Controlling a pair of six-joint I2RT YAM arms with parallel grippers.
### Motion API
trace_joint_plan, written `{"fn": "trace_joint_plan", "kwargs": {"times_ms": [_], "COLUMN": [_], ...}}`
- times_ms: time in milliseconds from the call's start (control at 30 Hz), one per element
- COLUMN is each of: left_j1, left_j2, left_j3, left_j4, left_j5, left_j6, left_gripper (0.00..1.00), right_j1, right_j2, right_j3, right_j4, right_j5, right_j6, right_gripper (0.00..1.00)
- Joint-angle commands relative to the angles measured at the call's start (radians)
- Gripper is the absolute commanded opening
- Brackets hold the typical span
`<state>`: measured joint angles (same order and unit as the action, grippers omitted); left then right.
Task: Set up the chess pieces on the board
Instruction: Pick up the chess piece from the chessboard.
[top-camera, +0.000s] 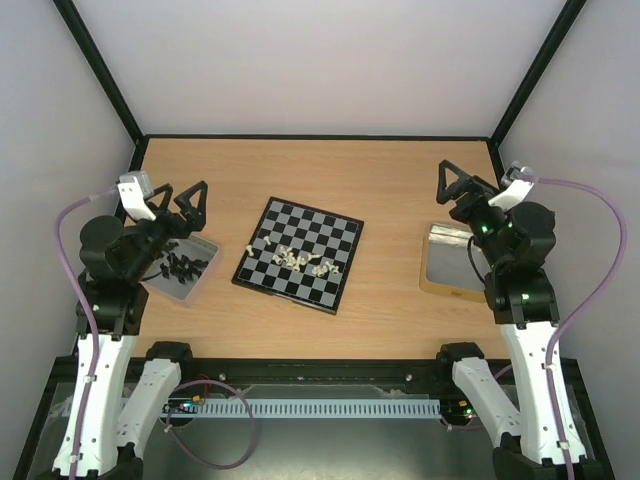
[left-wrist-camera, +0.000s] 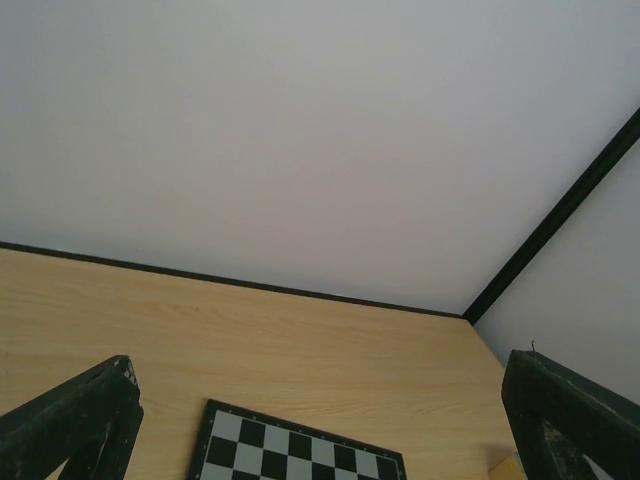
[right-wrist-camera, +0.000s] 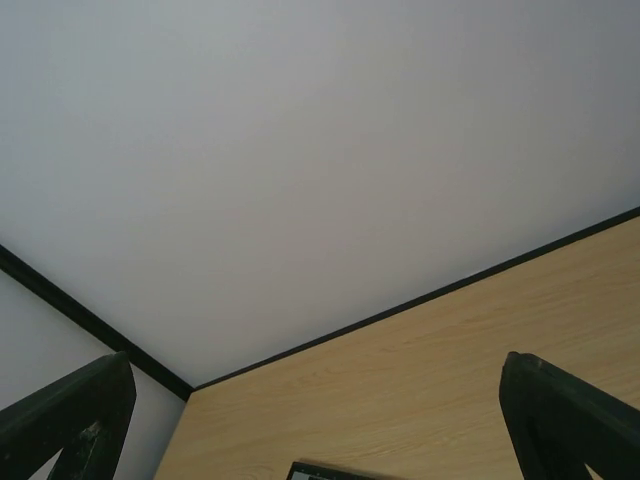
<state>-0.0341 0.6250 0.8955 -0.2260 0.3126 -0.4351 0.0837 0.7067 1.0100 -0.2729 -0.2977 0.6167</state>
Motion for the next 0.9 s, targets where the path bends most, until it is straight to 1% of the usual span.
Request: {"fn": "trace_joint_plan", "kwargs": {"times_ms": [0,133,233,300,467,567,633,767,867], "left_j1": [0.009,0.009,0.01,0.01,-0.005,-0.06,-0.11,-0.208,-0.254], "left_j2": [0.013,0.027,0.035,0.045,0.145,0.235,0.309,0.458,0.552], "left_j3": [-0.008,-0.04,-0.083,-0.111,-0.131,-0.113,-0.082,-0.022,0.005], "left_j4": [0.1,0.15,0.205,0.229,0.192,0.12,0.055,-0.066,-0.121], "left_j5": [0.07,0.127,0.157,0.169,0.179,0.092,-0.001,-0.185,-0.281], "left_j6": [-0.016,-0.008,-0.046,-0.068,-0.14,-0.191,-0.213,-0.246,-0.262], "left_gripper": [1.0,1.0,1.0,1.0,1.0,0.96,0.92,0.85,0.75], "right_j1": [-0.008,-0.01,-0.011,-0.011,-0.011,-0.01,-0.003,0.036,0.072], "right_j2": [0.01,0.028,0.074,0.109,0.181,0.255,0.315,0.391,0.431], "right_j3": [-0.045,-0.091,-0.098,-0.099,-0.132,-0.153,-0.159,-0.141,-0.128], "right_j4": [0.108,0.168,0.158,0.152,0.16,0.167,0.175,0.161,0.155], "right_j5": [-0.068,-0.117,-0.114,-0.127,-0.152,-0.186,-0.193,-0.145,-0.105], "right_j6": [0.029,0.044,0.087,0.094,0.08,0.11,0.135,0.128,0.117], "right_gripper": [0.98,0.98,1.0,0.99,0.98,0.93,0.89,0.85,0.78]}}
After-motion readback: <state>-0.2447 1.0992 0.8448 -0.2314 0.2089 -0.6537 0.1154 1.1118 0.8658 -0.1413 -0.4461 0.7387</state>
